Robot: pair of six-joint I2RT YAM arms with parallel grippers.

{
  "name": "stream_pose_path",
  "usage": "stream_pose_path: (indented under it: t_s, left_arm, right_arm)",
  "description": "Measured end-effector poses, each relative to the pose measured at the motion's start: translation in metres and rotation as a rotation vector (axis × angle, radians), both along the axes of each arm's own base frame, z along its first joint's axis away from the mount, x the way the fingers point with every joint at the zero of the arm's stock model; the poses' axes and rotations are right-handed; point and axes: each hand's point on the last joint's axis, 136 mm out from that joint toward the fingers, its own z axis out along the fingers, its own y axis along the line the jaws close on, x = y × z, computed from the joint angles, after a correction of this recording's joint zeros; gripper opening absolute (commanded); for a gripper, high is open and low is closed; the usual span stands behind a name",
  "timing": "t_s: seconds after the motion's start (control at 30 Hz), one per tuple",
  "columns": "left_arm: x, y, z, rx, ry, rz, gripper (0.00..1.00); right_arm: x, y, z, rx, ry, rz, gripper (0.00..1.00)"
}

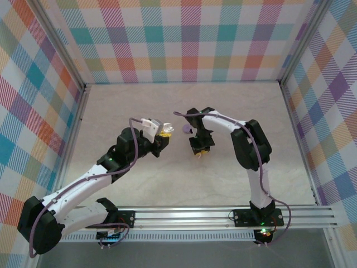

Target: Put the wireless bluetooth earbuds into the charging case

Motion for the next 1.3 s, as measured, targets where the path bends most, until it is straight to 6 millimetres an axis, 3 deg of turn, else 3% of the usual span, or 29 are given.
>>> stream_pose_path:
  t_s: [0.2,0.33,0.5,0.67,0.87,1.3]
  left_arm:
    - [0.0,0.001,-0.004,0.013,0.003,0.003,0.0]
    - [0.001,0.001,-0.007,0.02,0.006,0.001,0.0]
    - [0.002,-0.001,-0.014,0.032,0.023,-0.001,0.0]
    - [0.002,-0.002,-0.016,0.035,0.027,-0.003,0.0]
    - [0.002,-0.003,-0.016,0.033,0.029,-0.01,0.0]
    - [0.0,-0.008,-0.025,0.041,0.056,-0.039,0.0]
  right_arm:
    - [-0.002,0.0,-0.004,-0.034,0.052,-0.013,0.45]
    - [-0.006,0.0,-0.001,-0.03,0.069,-0.037,0.48]
    - [-0.006,0.014,0.024,0.101,0.034,-0.071,0.48]
    - [-0.009,0.017,0.052,0.299,-0.022,-0.17,0.35]
    - [-0.001,-0.011,0.034,0.317,-0.03,-0.371,0.3]
    - [0.008,0.006,0.018,0.388,-0.13,-0.233,0.27]
